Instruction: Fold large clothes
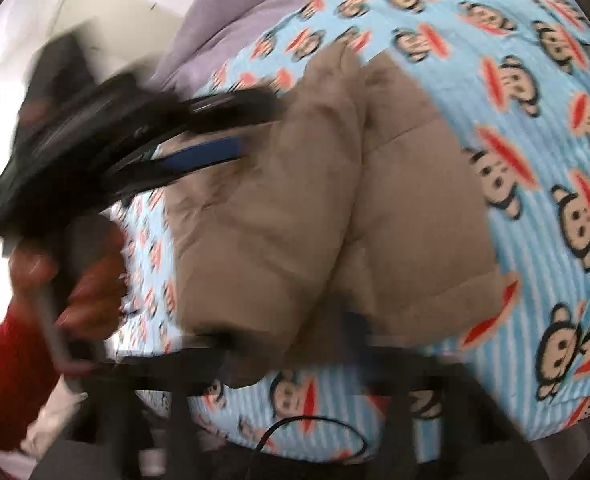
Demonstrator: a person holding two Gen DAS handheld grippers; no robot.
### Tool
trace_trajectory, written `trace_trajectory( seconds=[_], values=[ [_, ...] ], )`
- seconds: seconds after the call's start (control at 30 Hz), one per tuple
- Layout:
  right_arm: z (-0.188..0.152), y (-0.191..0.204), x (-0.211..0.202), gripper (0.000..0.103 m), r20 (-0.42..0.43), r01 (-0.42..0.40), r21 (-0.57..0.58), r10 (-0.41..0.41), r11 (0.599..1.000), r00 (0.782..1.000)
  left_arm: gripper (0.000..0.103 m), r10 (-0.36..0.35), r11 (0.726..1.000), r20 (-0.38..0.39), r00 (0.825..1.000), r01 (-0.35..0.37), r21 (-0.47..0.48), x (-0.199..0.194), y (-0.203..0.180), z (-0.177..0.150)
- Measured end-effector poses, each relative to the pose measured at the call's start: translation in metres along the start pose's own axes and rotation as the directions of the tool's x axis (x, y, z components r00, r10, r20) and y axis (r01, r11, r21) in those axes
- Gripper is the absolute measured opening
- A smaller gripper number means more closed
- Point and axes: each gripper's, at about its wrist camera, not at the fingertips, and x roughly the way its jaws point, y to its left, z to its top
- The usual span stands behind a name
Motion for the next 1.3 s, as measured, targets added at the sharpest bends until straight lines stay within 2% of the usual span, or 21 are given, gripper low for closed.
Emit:
trace_trajectory(
  seconds=[0.07,0.17,0.23,0.3,0.37,0.43,0.47,0.53,0.6,0.67,0.7,0.77,0.83,0.87,0.9,1.0,1.03,1.1,1.13,1.23,1.3],
  values=[
    [0.001,-0.020,-0.003,0.017,0.024,0.057,0.040,-0.058,0.998,0.998,0.076,0.096,0.995,0.065,0.993,-0.094,-0.027,-0.021,0.027,-0.004],
    [-0.007,-0.056,0.008,0.017,-0.029,0.073,0.142,-0.070,0.987,0.997,0.076,0.198,0.975,0.042,0.979,-0.193,-0.111,-0.021,0.075,-0.011],
    [-0.015,-0.080,0.016,0.018,-0.064,0.095,0.163,-0.086,0.982,0.994,0.076,0.212,0.963,0.014,0.977,-0.207,-0.174,-0.010,0.099,-0.016],
    [-0.020,-0.090,0.031,0.018,-0.096,0.110,0.154,-0.096,0.982,0.991,0.080,0.174,0.958,-0.008,0.985,-0.171,-0.229,0.007,0.113,-0.019],
    [-0.023,-0.098,0.042,0.020,-0.146,0.115,0.167,-0.091,0.979,0.985,0.087,0.194,0.958,-0.012,0.981,-0.192,-0.213,0.022,0.109,-0.017],
    [-0.016,-0.098,0.036,0.022,-0.181,0.114,0.180,-0.081,0.977,0.980,0.087,0.238,0.956,-0.012,0.971,-0.237,-0.174,0.035,0.102,-0.013],
    [-0.010,-0.094,0.024,0.028,-0.171,0.113,0.156,-0.086,0.981,0.981,0.087,0.238,0.957,-0.011,0.971,-0.237,-0.166,0.038,0.102,-0.011],
    [0.012,-0.084,-0.004,0.028,-0.103,0.085,0.097,-0.074,0.992,0.992,0.087,0.228,0.959,-0.011,0.974,-0.226,-0.169,0.042,0.102,-0.008],
    [0.026,-0.076,-0.037,0.043,-0.011,0.032,0.068,-0.031,0.997,0.999,0.087,0.214,0.959,-0.014,0.977,-0.213,-0.187,0.043,0.107,-0.005],
    [0.042,-0.078,-0.058,0.056,0.074,0.017,0.069,-0.022,0.997,0.997,0.087,0.210,0.958,-0.019,0.977,-0.210,-0.193,0.044,0.108,-0.007],
    [0.055,-0.082,-0.062,0.058,0.100,-0.004,0.081,-0.004,0.997,0.995,0.087,0.214,0.959,-0.016,0.977,-0.214,-0.189,0.043,0.106,-0.008],
    [0.081,-0.089,-0.048,0.058,0.084,-0.021,0.123,0.011,0.992,0.996,0.087,0.217,0.958,-0.015,0.976,-0.216,-0.188,0.042,0.104,-0.009],
    [0.106,-0.096,-0.020,0.053,0.051,-0.026,0.140,0.019,0.990,0.998,0.087,0.213,0.958,-0.014,0.977,-0.212,-0.191,0.040,0.103,-0.008],
    [0.114,-0.104,-0.007,0.026,0.030,-0.028,0.150,0.024,0.988,0.999,0.087,0.210,0.959,-0.013,0.978,-0.208,-0.192,0.040,0.102,-0.007],
    [0.123,-0.111,0.015,0.011,-0.017,-0.037,0.180,0.040,0.983,0.999,0.087,0.205,0.961,-0.009,0.979,-0.203,-0.190,0.039,0.101,-0.007],
    [0.133,-0.122,0.072,0.011,-0.112,-0.083,0.235,0.112,0.969,0.987,0.087,0.206,0.963,0.001,0.978,-0.203,-0.176,0.039,0.096,-0.005],
    [0.136,-0.117,0.089,0.011,-0.143,-0.119,0.206,0.150,0.971,0.978,0.087,0.212,0.963,0.000,0.977,-0.208,-0.171,0.042,0.093,-0.004],
    [0.136,-0.109,0.112,0.011,-0.183,-0.129,0.136,0.153,0.982,0.971,0.087,0.234,0.960,0.000,0.972,-0.231,-0.158,0.047,0.088,-0.002],
    [0.138,-0.109,0.118,0.010,-0.191,-0.123,0.124,0.145,0.985,0.971,0.087,0.244,0.959,0.000,0.970,-0.241,-0.152,0.050,0.085,-0.001],
    [0.139,-0.121,0.124,0.010,-0.192,-0.132,0.204,0.172,0.970,0.966,0.087,0.265,0.955,-0.007,0.964,-0.264,-0.132,0.055,0.078,0.003],
    [0.139,-0.118,0.110,0.011,-0.181,-0.089,0.171,0.120,0.981,0.976,0.087,0.276,0.955,-0.012,0.961,-0.276,-0.113,0.057,0.073,0.003]
  ],
)
